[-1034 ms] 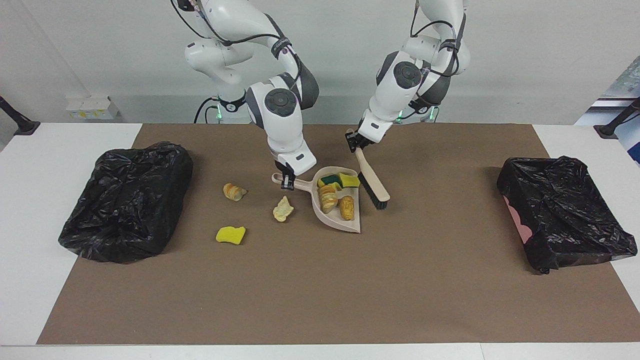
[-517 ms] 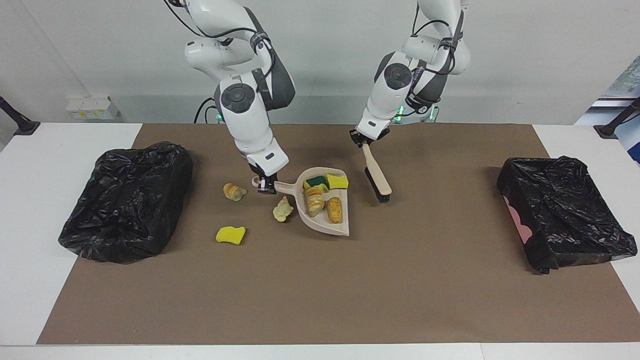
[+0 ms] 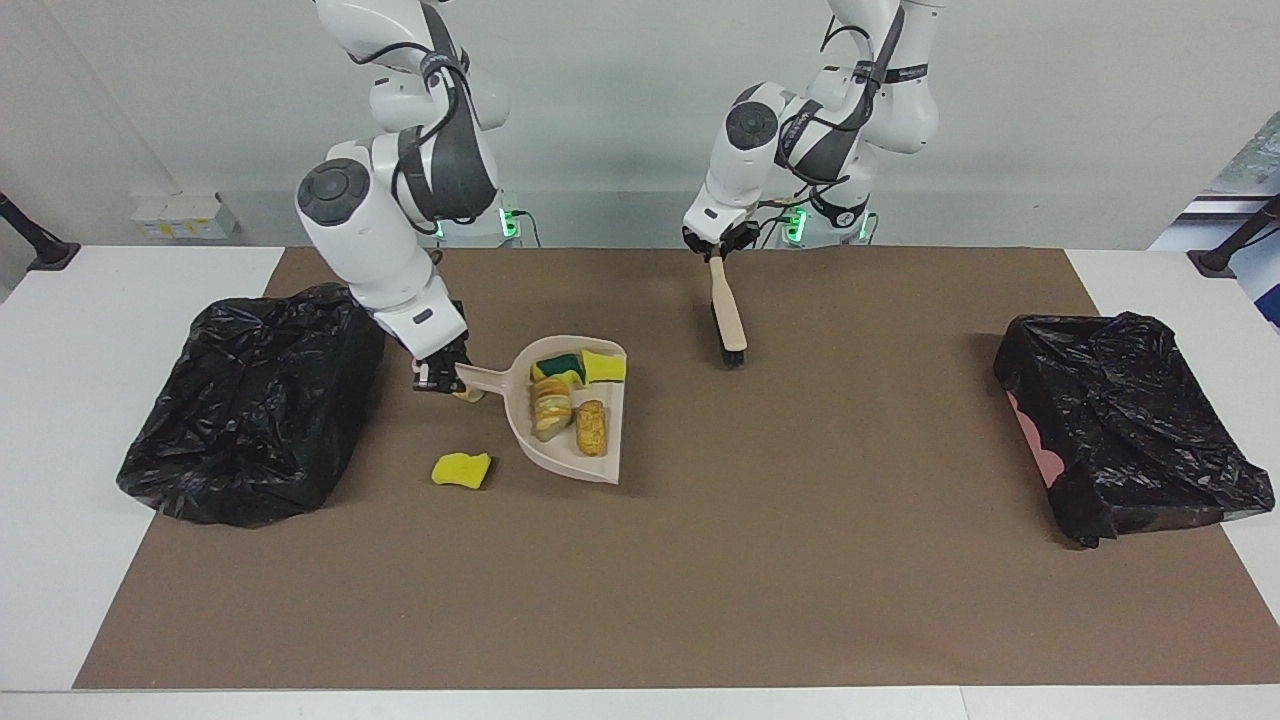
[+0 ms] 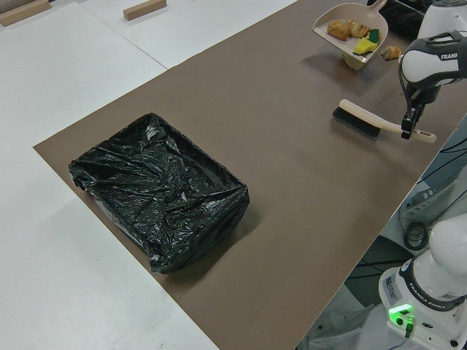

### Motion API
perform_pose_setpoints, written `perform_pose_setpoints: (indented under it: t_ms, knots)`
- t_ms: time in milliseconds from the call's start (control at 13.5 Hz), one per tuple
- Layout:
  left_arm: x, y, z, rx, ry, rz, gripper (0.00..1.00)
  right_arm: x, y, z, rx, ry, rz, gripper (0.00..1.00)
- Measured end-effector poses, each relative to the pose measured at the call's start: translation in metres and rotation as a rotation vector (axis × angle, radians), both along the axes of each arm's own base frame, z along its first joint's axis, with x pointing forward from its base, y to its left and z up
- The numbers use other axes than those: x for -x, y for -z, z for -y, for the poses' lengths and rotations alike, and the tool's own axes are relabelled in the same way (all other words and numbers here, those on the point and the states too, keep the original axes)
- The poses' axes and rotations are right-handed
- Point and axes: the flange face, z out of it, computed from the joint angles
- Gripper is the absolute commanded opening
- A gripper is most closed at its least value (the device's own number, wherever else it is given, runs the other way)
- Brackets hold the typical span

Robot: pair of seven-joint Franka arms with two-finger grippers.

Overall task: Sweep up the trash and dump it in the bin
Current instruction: 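Carry the loaded dustpan to the bin with the right gripper, then tip the dustpan into the bin while the left gripper sets down the brush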

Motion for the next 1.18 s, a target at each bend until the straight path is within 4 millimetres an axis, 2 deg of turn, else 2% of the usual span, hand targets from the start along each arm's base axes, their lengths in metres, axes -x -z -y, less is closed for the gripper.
perform_pose_setpoints:
  t_ms: [148, 369, 443, 517, 739, 886, 1034, 1182]
  knots:
    - [0.004, 0.005, 0.0, -0.002, 0.006, 0.0, 0.03, -0.005, -0.013, 0.034, -0.004, 0.001, 0.011, 0.0]
    - [0.002, 0.005, 0.0, 0.01, 0.002, 0.017, 0.43, -0.006, -0.033, 0.089, -0.011, -0.008, 0.008, 0.0]
    - [0.001, 0.004, 0.001, 0.018, 0.0, 0.026, 0.66, -0.005, -0.04, 0.107, -0.014, -0.011, 0.005, 0.0]
    - [0.0, 0.004, 0.002, 0.023, -0.002, 0.032, 0.99, -0.003, -0.047, 0.129, -0.017, -0.012, 0.002, 0.0]
    - [-0.004, 0.004, 0.002, 0.031, 0.0, 0.038, 1.0, 0.012, -0.055, 0.211, -0.026, 0.009, 0.005, 0.0]
    - [-0.015, -0.001, 0.005, 0.055, 0.036, 0.047, 1.0, 0.025, -0.061, 0.261, -0.025, 0.004, 0.024, 0.0]
    - [-0.049, -0.019, 0.007, 0.096, 0.05, 0.087, 1.0, 0.037, -0.071, 0.305, 0.009, -0.016, 0.045, 0.0]
    - [-0.098, -0.043, -0.001, 0.09, 0.102, 0.171, 1.0, 0.051, -0.079, 0.347, 0.059, -0.019, 0.05, 0.0]
